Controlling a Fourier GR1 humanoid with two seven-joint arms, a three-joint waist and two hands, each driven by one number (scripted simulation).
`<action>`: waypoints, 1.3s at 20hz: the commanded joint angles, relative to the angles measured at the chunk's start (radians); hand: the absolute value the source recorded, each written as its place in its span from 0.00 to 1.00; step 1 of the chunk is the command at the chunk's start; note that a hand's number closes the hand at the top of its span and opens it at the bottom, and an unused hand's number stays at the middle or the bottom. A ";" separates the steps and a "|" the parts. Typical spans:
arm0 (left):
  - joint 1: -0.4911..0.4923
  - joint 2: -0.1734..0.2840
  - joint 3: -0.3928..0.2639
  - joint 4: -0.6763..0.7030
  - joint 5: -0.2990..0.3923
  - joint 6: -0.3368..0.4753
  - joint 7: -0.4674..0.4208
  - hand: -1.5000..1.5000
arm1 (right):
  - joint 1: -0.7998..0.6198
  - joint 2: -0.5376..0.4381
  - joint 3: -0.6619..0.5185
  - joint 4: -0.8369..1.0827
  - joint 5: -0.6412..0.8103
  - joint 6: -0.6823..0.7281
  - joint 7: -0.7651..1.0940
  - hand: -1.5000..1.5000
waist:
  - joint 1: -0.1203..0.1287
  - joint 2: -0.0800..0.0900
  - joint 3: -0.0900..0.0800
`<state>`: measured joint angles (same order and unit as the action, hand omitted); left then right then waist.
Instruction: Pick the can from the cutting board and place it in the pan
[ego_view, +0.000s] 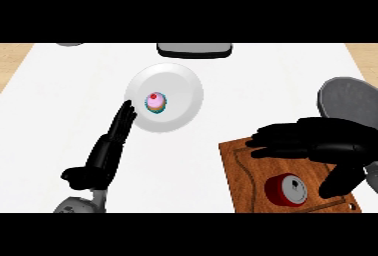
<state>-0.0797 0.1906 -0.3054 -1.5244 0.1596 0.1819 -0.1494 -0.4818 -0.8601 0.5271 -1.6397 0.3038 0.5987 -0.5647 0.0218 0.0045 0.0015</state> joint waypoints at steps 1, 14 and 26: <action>-0.023 0.009 0.037 -0.005 0.016 -0.009 0.021 0.50 | 0.022 -0.024 0.106 0.038 0.219 -0.053 -0.167 0.00 | -0.007 0.000 0.000; 0.012 -0.009 0.053 -0.033 -0.034 -0.044 0.043 0.50 | 0.066 0.030 0.072 0.178 0.379 -0.113 -0.271 0.00 | -0.014 -0.003 -0.001; -0.017 -0.047 0.094 -0.011 -0.059 -0.060 0.049 0.50 | 0.114 0.192 0.101 0.241 0.461 -0.128 -0.203 0.00 | -0.018 -0.004 -0.001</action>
<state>-0.0665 0.1461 -0.2356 -1.5583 0.1004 0.1392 -0.1041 -0.3755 -0.7118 0.6131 -1.4445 0.7152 0.4302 -0.7168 0.0048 0.0004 -0.0001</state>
